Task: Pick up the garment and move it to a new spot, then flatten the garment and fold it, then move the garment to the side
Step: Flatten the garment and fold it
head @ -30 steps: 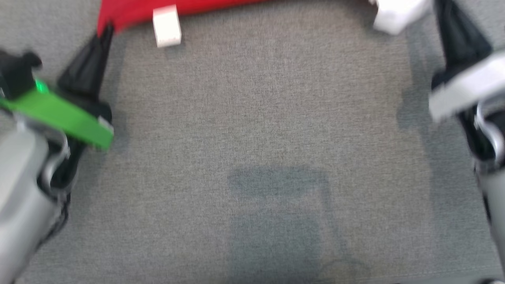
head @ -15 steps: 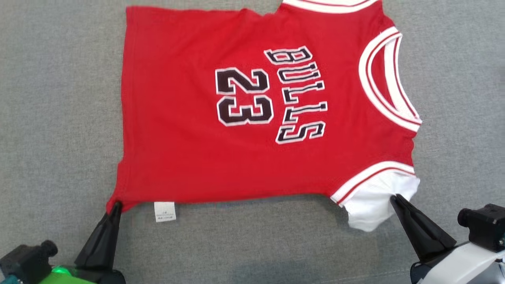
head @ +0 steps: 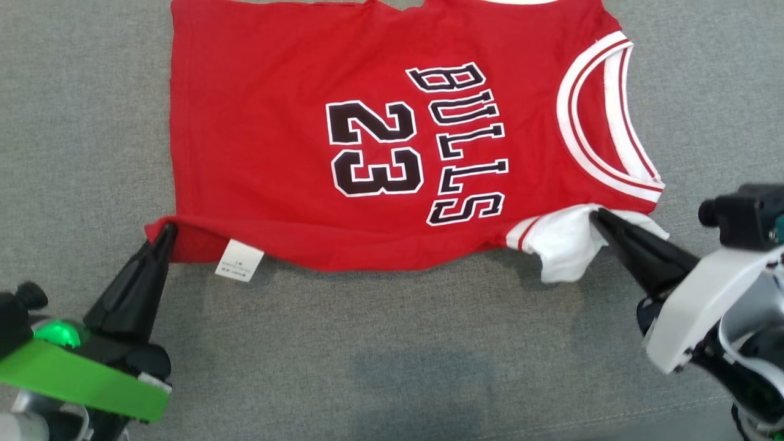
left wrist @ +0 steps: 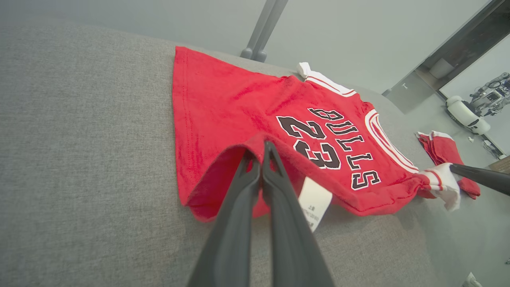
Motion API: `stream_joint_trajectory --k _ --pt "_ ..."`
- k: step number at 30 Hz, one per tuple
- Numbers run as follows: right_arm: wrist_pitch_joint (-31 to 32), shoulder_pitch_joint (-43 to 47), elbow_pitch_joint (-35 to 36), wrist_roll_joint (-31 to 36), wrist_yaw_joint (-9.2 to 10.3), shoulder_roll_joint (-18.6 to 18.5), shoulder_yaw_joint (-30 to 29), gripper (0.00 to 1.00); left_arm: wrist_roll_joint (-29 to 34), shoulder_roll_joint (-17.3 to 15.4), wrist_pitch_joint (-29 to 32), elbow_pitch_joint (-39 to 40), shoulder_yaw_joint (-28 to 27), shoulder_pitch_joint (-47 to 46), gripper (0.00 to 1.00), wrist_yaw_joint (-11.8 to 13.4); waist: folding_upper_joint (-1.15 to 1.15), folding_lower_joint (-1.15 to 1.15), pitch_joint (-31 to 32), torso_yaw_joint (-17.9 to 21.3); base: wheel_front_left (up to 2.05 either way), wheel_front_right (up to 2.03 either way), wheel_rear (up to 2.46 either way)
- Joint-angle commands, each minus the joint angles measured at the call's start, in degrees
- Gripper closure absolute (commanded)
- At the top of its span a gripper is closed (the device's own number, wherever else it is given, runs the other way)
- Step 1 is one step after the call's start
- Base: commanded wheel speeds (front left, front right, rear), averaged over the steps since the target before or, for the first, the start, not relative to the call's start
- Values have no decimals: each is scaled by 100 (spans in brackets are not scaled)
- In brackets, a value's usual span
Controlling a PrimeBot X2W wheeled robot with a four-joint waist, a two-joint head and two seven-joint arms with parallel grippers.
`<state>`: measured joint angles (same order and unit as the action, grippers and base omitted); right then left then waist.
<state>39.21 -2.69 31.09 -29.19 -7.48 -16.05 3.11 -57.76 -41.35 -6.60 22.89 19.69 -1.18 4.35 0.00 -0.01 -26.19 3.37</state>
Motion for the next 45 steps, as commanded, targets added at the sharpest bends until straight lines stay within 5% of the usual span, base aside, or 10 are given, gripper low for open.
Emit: stream_joint_trajectory --k 1,17,19,20,22,23,25,26,35,45 --pt "197 -327 -112 -40 -2 -117 -30 100 -104 -75 164 -13 -25 -295 100 -19 0 1 -179 -64 0 0 0" --pt "1579 -2844 -1599 -229 -2 -142 223 100 -72 517 1169 -1619 587 -2535 100 -309 0 1 -611 -309 0 0 0" --pt "1483 -2906 -1630 -135 -2 -156 250 54 -53 635 1123 -1824 660 -2631 100 -344 0 1 -602 -332 0 0 0" --pt "1363 -2969 -1665 -54 -2 -124 158 0 -55 692 1087 -1913 668 -2665 100 -360 0 1 -600 -337 0 0 0" --pt "1222 -2973 -1723 94 -2 -143 160 0 14 753 1010 -2073 680 -2748 96 -363 0 1 -595 -350 0 0 0" --pt "1146 -2970 -1760 182 -2 -142 88 0 76 754 986 -2128 721 -2785 80 -397 0 1 -585 -358 0 0 0" --pt "1119 -2852 -1771 262 -2 -146 60 0 124 831 894 -2261 733 -2831 13 -411 0 1 -542 -379 0 0 0" --pt "1070 -2797 -1731 310 -2 -183 39 0 137 854 875 -2315 748 -2839 0 -431 0 1 -514 -384 0 0 0" --pt "734 -1694 -1142 493 -2 -63 -246 0 217 792 297 -2383 515 -2410 0 -355 0 1 -142 -247 0 0 0" --pt "519 -732 -1001 730 -2 -92 -970 0 -409 549 814 -1514 546 -1224 0 94 0 1 3 -247 0 0 0"
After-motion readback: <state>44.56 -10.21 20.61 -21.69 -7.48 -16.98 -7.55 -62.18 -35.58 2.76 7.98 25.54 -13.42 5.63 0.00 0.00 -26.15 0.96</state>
